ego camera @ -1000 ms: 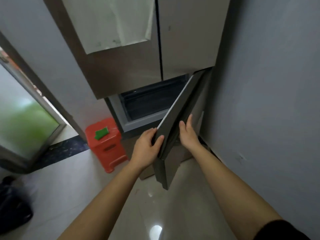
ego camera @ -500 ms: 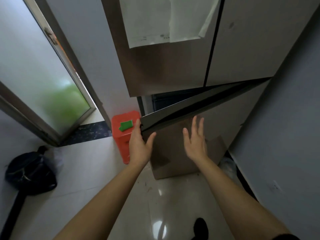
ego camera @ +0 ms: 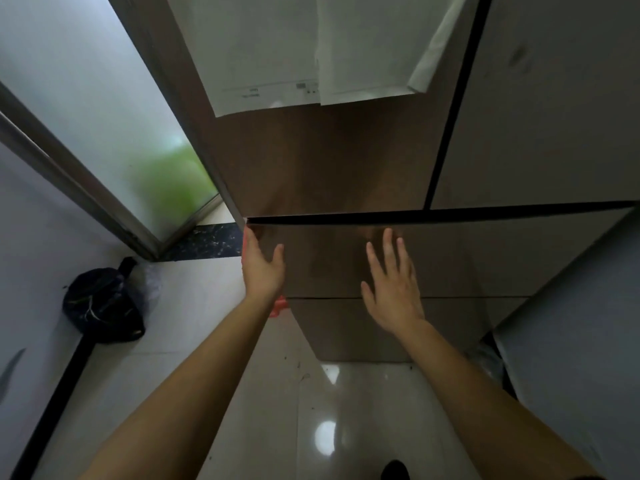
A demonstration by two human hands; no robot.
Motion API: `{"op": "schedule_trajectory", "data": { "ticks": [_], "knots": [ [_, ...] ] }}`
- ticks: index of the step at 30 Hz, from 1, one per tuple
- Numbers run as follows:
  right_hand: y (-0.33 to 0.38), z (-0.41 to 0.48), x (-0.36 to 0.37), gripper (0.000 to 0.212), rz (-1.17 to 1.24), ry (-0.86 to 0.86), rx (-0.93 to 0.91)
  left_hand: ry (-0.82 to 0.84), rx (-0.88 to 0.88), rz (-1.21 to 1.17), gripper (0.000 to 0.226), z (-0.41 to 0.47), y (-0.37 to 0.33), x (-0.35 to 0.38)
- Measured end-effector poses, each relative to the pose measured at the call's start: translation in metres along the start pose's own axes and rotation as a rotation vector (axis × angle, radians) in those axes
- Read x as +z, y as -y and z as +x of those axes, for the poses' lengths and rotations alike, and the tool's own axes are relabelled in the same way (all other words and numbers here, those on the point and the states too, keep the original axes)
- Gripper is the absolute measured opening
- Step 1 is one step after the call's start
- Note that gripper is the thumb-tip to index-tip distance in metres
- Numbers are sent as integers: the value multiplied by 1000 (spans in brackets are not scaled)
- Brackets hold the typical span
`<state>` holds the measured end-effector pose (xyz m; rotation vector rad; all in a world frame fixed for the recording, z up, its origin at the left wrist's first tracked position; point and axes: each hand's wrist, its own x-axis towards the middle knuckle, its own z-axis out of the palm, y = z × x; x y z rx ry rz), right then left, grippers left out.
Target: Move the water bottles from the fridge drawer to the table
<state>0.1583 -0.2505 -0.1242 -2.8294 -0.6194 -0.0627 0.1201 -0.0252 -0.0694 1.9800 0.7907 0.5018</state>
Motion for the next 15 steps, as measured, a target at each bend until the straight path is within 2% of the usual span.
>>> {"op": "schedule_trajectory", "data": {
  "ticks": [3,8,13,15],
  "knots": [
    [-2,5,2,76,4,18,-10,23,24,-10,76,6,3,7],
    [3,3,-5,78,3,54,10,101,85,6,99,3,7,5],
    [13,-1,-20,77,70,82,57,228,146,384,100,-6,-3,1],
    [22,-2,-32,73,175,68,71,187,169,503,99,-10,-6,-4]
  ]
}}
